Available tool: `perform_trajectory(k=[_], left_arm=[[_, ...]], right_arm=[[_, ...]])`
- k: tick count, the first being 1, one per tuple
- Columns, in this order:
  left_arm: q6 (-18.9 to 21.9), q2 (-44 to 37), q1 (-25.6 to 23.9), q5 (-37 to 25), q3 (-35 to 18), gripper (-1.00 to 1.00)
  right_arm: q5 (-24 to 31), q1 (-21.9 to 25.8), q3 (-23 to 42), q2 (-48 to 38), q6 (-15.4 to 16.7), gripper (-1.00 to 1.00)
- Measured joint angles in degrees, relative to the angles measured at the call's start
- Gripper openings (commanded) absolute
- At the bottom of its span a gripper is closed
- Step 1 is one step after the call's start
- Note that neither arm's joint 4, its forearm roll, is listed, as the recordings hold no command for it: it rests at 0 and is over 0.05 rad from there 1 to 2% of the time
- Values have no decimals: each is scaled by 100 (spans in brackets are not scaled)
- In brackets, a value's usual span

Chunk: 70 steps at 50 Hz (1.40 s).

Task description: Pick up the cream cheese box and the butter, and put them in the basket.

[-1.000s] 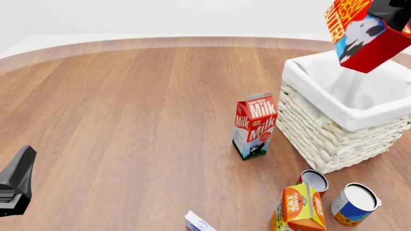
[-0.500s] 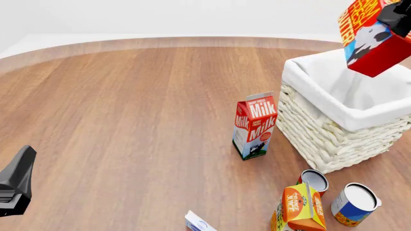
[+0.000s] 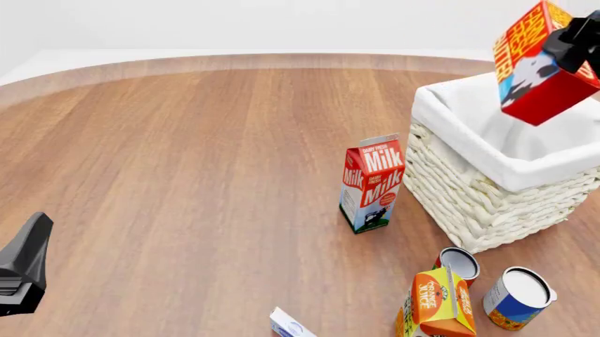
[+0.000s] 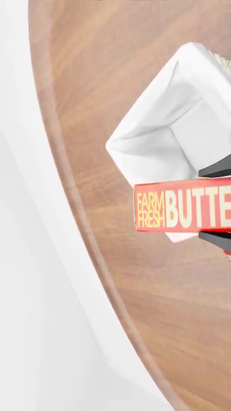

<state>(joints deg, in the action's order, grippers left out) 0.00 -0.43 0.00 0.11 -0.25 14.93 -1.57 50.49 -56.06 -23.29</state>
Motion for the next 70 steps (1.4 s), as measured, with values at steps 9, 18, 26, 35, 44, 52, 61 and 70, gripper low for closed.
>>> perform_trajectory(k=[9,18,26,35,44,52,61,70], left_arm=[[0,0,0,0,0,100],[0,0,0,0,0,100],[0,0,0,0,0,100],[0,0,0,0,0,100],[0,0,0,0,0,100],[0,0,0,0,0,100],[0,0,0,0,0,100],[0,0,0,0,0,100]], right_arm=[[-162,-50,-137,-60,-43,-100],[-330,-114,-280,-121,-79,-100],[-485,-158,-412,-182,-115,-100],[-646,-214,-537,-252,-145,-100],[-771,-251,-620,-322,-160,-100],[-860,-288,-681,-372,-161,-100],[-906,-326,-714,-419,-144,-100],[-939,-348,-736,-445,-132,-100]])
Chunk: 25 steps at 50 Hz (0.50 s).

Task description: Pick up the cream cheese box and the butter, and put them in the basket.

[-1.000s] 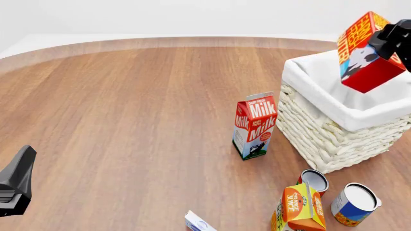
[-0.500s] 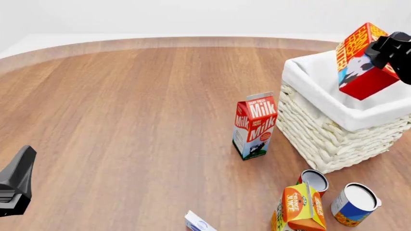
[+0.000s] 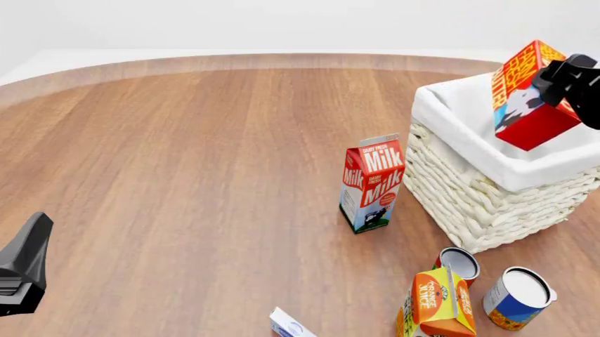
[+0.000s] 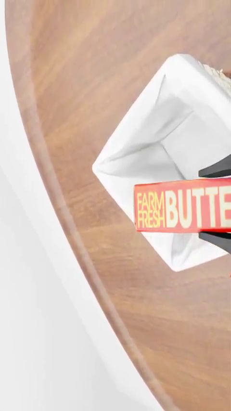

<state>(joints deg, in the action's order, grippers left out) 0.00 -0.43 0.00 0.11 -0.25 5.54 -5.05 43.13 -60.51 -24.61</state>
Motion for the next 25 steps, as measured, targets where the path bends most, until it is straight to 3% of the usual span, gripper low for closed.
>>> perform_trajectory(k=[17,18,25], left_arm=[[0,0,0,0,0,100],[0,0,0,0,0,100],[0,0,0,0,0,100]], right_arm=[[-111,17,-87,-33,-27,-100],[-117,18,-90,-37,-31,100],[-172,0,-54,-35,-72,100]])
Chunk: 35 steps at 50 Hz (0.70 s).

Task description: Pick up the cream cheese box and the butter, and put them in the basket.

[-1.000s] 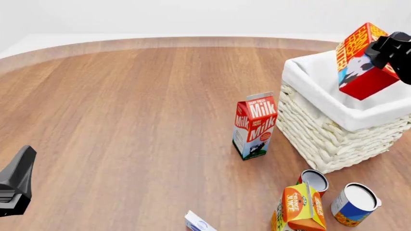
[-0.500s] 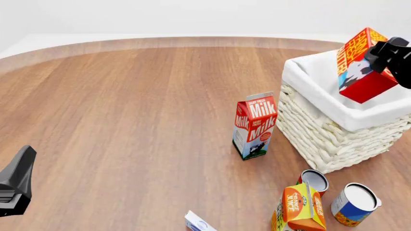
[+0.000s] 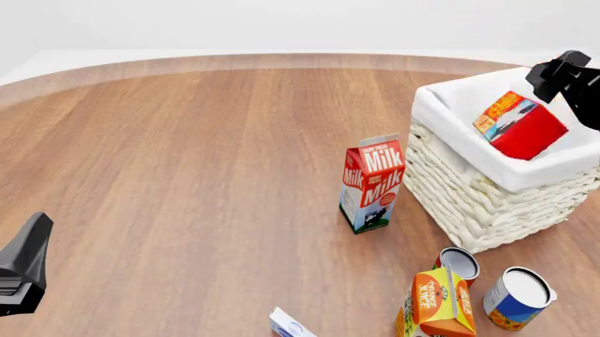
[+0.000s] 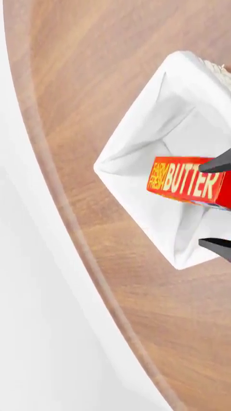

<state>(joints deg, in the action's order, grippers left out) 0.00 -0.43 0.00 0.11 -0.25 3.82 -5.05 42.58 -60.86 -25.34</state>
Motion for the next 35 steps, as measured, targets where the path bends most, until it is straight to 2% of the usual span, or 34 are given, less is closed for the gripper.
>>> perform_trajectory(k=[24,35], left_arm=[[0,0,0,0,0,100],[0,0,0,0,0,100]], right_arm=[[71,1,185,61,58,100],[292,181,272,243,116,100]])
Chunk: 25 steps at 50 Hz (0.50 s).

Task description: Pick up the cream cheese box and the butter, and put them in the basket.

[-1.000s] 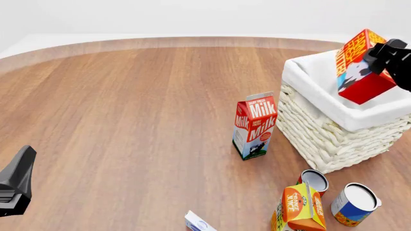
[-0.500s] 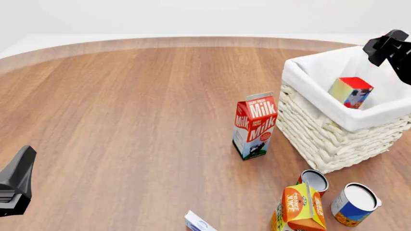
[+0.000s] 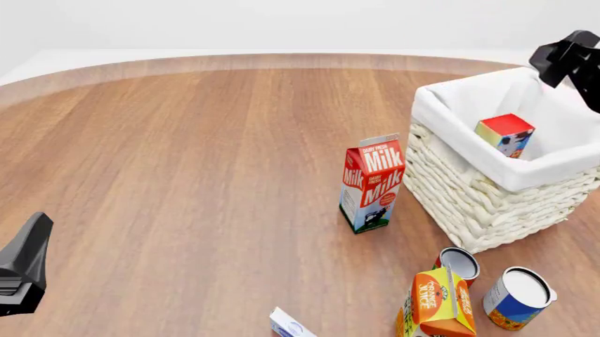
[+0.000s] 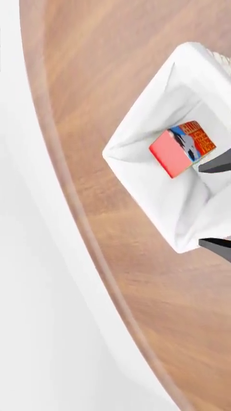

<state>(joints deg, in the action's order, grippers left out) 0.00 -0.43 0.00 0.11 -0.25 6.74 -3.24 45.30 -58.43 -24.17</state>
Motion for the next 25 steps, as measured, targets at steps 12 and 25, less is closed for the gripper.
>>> perform_trajectory(k=[12,25], left_arm=[[0,0,0,0,0,100],[0,0,0,0,0,100]], right_arm=[[463,610,228,322,125,100],[1022,1477,558,643,254,100]])
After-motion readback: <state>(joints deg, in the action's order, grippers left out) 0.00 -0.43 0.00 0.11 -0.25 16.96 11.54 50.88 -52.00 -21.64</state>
